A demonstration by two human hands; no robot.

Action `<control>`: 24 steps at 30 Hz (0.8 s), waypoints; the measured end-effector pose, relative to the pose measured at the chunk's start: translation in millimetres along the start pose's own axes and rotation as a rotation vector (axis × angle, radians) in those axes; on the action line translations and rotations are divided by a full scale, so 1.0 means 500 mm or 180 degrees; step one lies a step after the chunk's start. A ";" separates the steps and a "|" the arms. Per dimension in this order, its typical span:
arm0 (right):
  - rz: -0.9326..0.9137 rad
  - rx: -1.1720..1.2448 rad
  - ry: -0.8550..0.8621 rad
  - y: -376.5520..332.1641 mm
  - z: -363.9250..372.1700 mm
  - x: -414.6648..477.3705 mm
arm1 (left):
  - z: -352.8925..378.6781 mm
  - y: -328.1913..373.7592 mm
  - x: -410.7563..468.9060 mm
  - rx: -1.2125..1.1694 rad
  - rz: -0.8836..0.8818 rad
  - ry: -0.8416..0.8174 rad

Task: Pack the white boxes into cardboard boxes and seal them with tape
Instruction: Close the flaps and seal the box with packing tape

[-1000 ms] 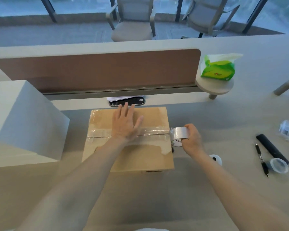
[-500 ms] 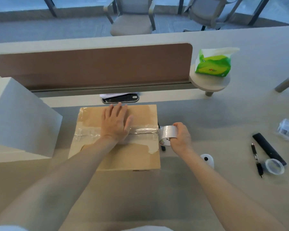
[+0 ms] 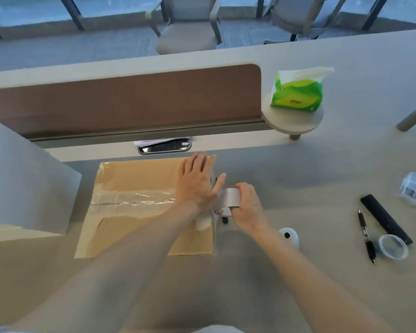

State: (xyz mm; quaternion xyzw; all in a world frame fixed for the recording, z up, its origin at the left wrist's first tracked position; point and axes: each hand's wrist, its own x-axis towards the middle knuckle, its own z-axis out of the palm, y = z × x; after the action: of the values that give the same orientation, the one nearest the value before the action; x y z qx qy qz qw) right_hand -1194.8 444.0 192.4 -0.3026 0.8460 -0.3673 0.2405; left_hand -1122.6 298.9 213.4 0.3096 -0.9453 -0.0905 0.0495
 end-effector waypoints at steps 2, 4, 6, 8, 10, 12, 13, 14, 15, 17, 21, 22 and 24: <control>-0.0195 -0.0152 -0.0123 0.013 -0.006 0.005 | 0.002 -0.002 0.000 0.0008 0.0043 0.0054; -0.0441 -0.0447 -0.0344 0.026 -0.020 0.011 | -0.001 -0.003 -0.002 -0.0101 0.0053 0.0091; -0.0666 -0.0825 -0.0550 0.035 -0.032 0.018 | -0.004 -0.005 -0.003 -0.0372 0.0064 0.0158; -0.0791 -0.1247 -0.0620 0.036 -0.038 0.021 | -0.004 -0.011 -0.002 -0.0638 0.0045 0.0259; -0.0987 -0.1838 -0.0557 0.043 -0.039 0.025 | 0.001 -0.017 0.002 -0.0787 0.0012 0.0355; -0.1125 -0.2290 -0.0580 0.059 -0.047 0.027 | 0.004 -0.019 0.003 -0.0768 0.0002 0.0372; -0.1165 -0.2328 -0.0632 0.071 -0.053 0.029 | 0.003 -0.018 0.002 -0.0713 0.0012 0.0347; -0.1202 -0.2285 -0.0664 0.083 -0.060 0.030 | 0.001 -0.015 0.001 -0.0633 0.0021 0.0306; -0.1180 -0.2137 -0.0694 0.095 -0.068 0.032 | -0.001 -0.012 0.001 -0.0529 0.0024 0.0259; -0.1053 -0.1686 -0.0648 0.111 -0.084 0.033 | -0.003 -0.006 0.001 -0.0290 0.0010 0.0168; -0.1303 -0.2030 -0.0731 0.111 -0.087 0.032 | 0.000 -0.006 0.003 0.0032 -0.0051 0.0008; -0.1314 -0.2230 -0.0772 0.113 -0.087 0.033 | 0.000 -0.006 0.003 0.0070 -0.0043 -0.0028; -0.1340 -0.2782 -0.0759 0.123 -0.094 0.036 | 0.001 -0.007 0.004 0.0105 -0.0014 -0.0066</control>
State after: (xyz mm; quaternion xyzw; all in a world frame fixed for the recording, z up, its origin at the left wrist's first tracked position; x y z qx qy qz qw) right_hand -1257.6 487.8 170.7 -0.5792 0.8079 0.0180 0.1069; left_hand -1122.1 295.0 212.1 0.3115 -0.9464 -0.0782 0.0343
